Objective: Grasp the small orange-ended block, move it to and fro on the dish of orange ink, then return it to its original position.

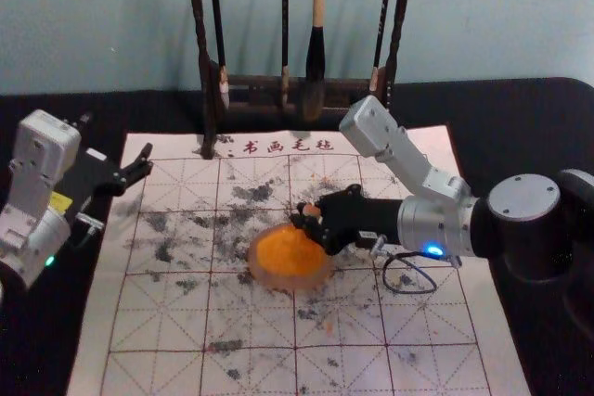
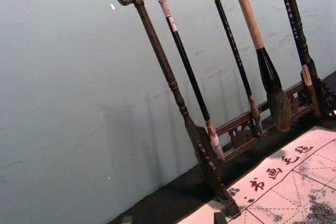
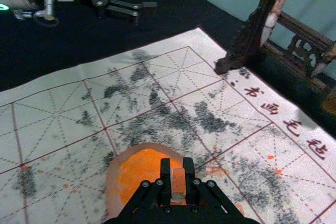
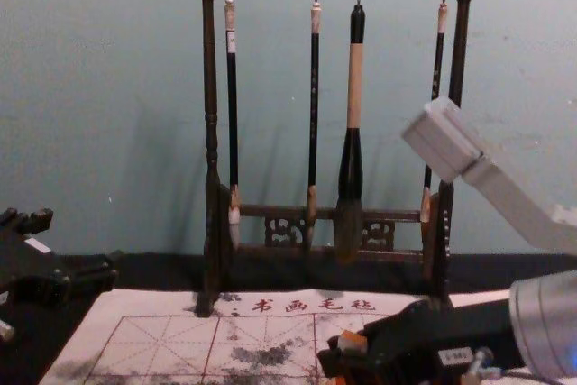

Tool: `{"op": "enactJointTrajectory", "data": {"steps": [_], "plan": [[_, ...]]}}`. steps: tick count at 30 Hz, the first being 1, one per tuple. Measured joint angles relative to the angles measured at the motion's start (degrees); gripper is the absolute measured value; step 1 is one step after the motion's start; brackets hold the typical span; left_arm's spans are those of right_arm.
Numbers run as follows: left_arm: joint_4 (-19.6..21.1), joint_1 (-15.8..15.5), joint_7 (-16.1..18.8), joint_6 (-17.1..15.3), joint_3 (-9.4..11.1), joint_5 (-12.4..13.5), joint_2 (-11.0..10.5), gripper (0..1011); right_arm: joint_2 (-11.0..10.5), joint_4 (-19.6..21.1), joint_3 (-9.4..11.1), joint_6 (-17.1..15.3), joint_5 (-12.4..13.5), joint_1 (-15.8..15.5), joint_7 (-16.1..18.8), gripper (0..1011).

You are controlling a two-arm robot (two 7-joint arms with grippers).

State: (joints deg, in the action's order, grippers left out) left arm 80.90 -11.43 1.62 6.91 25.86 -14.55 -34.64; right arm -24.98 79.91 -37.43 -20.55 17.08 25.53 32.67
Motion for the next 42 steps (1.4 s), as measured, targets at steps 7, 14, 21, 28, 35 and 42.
{"op": "enactJointTrajectory", "data": {"steps": [7, 14, 21, 28, 35, 42], "plan": [[0.00, 0.00, 0.00, 0.00, 0.00, 0.00, 0.00, 1001, -0.85, 1.86, -0.17, -0.21, 0.62, -1.21, 0.89, 107], [0.00, 0.00, 0.00, 0.00, 0.00, 0.00, 0.00, 1001, -0.51, 2.40, -0.97, -0.49, 0.82, -1.36, 1.21, 108], [0.00, 0.00, 0.00, 0.00, 0.00, 0.00, 0.00, 1001, 0.67, 1.73, -1.89, -0.60, 0.78, -0.66, 1.32, 108], [0.00, 0.00, 0.00, 0.00, 0.00, 0.00, 0.00, 1001, 2.52, -0.44, -2.49, -0.57, 0.50, 0.72, 1.01, 108], [0.00, 0.00, 0.00, 0.00, 0.00, 0.00, 0.00, 1001, 3.82, -2.63, -2.40, -0.38, 0.11, 1.84, 0.25, 108], [0.00, 0.00, 0.00, 0.00, 0.00, 0.00, 0.00, 1001, 3.98, -3.58, -1.47, -0.30, -0.23, 2.21, -0.55, 108]]}}
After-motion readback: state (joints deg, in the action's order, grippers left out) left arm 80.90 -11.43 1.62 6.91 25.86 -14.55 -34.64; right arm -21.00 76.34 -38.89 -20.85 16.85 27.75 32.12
